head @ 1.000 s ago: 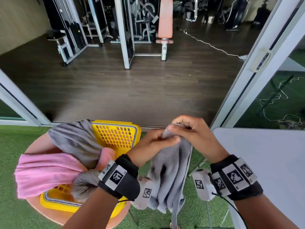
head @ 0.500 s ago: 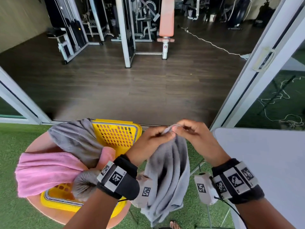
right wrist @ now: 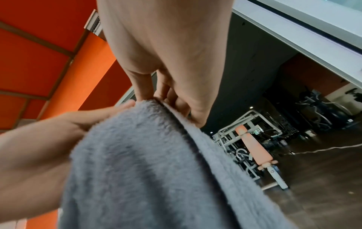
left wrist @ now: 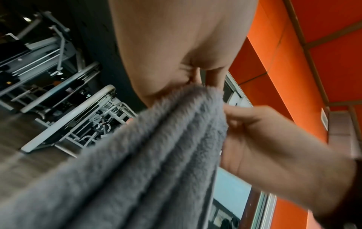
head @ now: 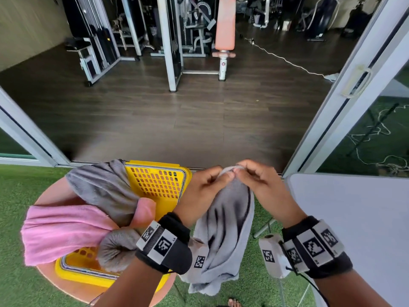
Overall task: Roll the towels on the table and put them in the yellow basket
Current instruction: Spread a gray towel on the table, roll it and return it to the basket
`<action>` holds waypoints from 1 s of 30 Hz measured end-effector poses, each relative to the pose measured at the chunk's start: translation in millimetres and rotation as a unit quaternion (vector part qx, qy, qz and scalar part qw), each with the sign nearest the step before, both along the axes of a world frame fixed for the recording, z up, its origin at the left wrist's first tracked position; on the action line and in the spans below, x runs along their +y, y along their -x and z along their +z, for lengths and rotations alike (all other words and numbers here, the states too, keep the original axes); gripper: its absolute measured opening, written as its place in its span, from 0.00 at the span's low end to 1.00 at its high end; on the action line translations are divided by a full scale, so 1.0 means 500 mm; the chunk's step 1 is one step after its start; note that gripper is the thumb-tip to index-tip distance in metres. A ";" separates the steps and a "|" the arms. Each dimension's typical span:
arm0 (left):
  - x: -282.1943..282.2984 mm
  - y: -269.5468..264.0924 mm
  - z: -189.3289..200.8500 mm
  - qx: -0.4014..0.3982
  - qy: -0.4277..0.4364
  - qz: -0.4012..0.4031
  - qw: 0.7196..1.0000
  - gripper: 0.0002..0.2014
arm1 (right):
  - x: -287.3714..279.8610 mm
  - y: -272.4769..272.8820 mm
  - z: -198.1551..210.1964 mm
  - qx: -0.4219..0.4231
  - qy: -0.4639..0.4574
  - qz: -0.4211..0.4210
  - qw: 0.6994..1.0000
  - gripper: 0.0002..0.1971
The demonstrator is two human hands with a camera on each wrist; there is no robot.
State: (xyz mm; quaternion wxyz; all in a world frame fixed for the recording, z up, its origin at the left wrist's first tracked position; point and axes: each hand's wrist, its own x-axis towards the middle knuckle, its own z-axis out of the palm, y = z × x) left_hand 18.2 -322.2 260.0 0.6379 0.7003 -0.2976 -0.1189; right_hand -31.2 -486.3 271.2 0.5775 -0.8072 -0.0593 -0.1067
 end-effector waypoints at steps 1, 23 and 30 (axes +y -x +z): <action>0.000 -0.005 0.007 0.011 0.015 0.011 1.000 0.14 | 0.001 0.000 -0.011 0.013 0.008 0.001 1.000 0.07; 0.014 -0.017 -0.003 0.001 -0.030 -0.039 0.999 0.11 | 0.000 -0.005 -0.021 0.010 0.068 -0.031 0.997 0.06; 0.023 -0.048 0.040 -0.019 0.003 0.031 0.999 0.21 | 0.018 -0.004 -0.028 0.023 0.102 -0.045 0.993 0.05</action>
